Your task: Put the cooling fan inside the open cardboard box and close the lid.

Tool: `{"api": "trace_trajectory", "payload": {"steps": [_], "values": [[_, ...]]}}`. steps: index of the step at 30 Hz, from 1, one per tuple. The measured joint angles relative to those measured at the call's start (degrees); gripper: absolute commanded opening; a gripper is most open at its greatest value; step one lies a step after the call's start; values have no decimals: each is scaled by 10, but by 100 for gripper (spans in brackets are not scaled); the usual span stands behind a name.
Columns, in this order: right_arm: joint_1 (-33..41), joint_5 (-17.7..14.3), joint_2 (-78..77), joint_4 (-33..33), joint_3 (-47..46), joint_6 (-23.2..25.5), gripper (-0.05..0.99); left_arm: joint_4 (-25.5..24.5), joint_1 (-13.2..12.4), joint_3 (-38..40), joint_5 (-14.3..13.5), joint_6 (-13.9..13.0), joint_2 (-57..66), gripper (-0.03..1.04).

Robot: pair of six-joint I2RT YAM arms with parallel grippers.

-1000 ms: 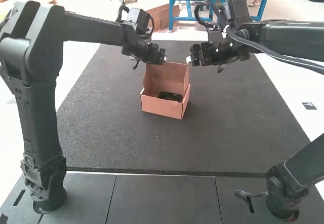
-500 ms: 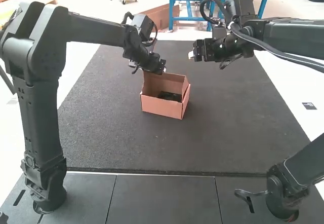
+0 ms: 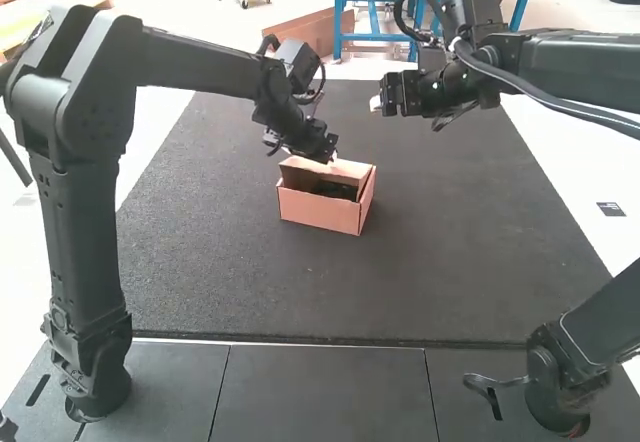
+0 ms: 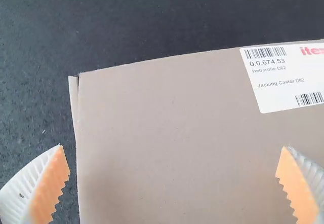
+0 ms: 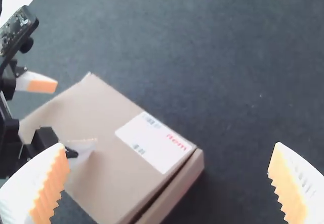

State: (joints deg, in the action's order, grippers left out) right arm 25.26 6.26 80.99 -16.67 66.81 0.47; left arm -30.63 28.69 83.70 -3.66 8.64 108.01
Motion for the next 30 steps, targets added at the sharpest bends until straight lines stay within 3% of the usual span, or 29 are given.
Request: {"api": "trace_trajectory", "payload": {"steps": [22, 30], "values": [[0, 13, 0, -54, 0, 0, 90, 43, 10, -43, -11, 2, 20, 97], [0, 12, 0, -63, 33, 26, 90, -21, 9, 37, -9, 2, 19, 97]]}}
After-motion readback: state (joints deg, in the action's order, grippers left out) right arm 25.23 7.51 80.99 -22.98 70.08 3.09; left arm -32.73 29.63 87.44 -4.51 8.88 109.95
